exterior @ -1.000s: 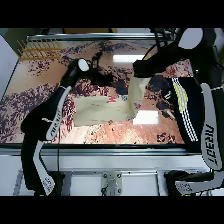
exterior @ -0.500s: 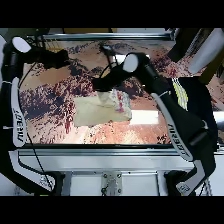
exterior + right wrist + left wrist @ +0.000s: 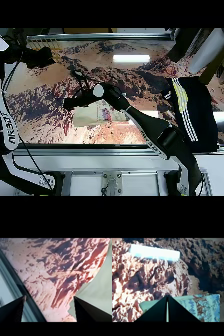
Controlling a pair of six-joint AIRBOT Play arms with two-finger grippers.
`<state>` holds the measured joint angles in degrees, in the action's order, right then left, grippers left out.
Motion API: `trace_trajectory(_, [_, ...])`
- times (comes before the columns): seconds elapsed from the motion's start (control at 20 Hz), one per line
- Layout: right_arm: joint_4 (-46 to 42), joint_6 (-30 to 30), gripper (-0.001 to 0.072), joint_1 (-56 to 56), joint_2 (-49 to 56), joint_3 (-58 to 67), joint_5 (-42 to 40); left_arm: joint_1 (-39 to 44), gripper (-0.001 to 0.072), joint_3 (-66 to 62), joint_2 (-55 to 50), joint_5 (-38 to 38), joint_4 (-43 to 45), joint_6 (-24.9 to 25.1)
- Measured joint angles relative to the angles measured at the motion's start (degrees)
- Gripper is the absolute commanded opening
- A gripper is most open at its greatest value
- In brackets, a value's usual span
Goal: Fold the clothes and pants, and hang the long-sleeved shirts on hangers.
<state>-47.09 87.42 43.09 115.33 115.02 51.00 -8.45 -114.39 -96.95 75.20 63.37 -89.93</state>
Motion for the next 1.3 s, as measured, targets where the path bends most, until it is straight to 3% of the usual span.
trace_trajectory(0.2, [-1.7,-4.3,0.0658,-6.7,-6.0,-4.8,4.2,0.4,0.0007,8.2,5.3,-2.9,0.0,0.4])
trace_trajectory(0.55, [-6.7,-6.3,0.0662,-31.1,-18.7,-32.2,10.9,7.6,0.0008,35.2,20.1,-9.9,-0.1,3.9])
trace_trajectory(0.8, [0.9,-11.4,0.066,-39.1,-16.6,-41.9,10.6,12.5,0.0008,44.7,24.9,-14.8,-0.1,4.5])
trace_trajectory(1.05, [13.2,-17.7,0.0658,-36.0,-12.3,-43.4,7.7,14.0,0.0007,47.0,26.0,-16.5,-0.2,4.5])
trace_trajectory(1.1, [15.0,-18.4,0.0635,-34.6,-11.5,-43.2,7.2,14.1,0.0008,47.1,26.1,-16.7,-0.2,4.5])
trace_trajectory(1.2, [16.8,-19.1,0.0407,-31.6,-10.0,-42.4,6.4,14.2,0.0008,47.3,26.2,-16.9,-0.4,4.5])
trace_trajectory(1.25, [17.2,-19.5,0.027,-30.2,-9.3,-41.9,5.8,14.2,0.0007,47.4,26.2,-16.9,-0.4,4.5])
trace_trajectory(1.3, [17.4,-19.6,0.0067,-28.9,-8.8,-41.4,5.3,14.2,0.0008,47.4,26.2,-17.0,-0.4,4.5])
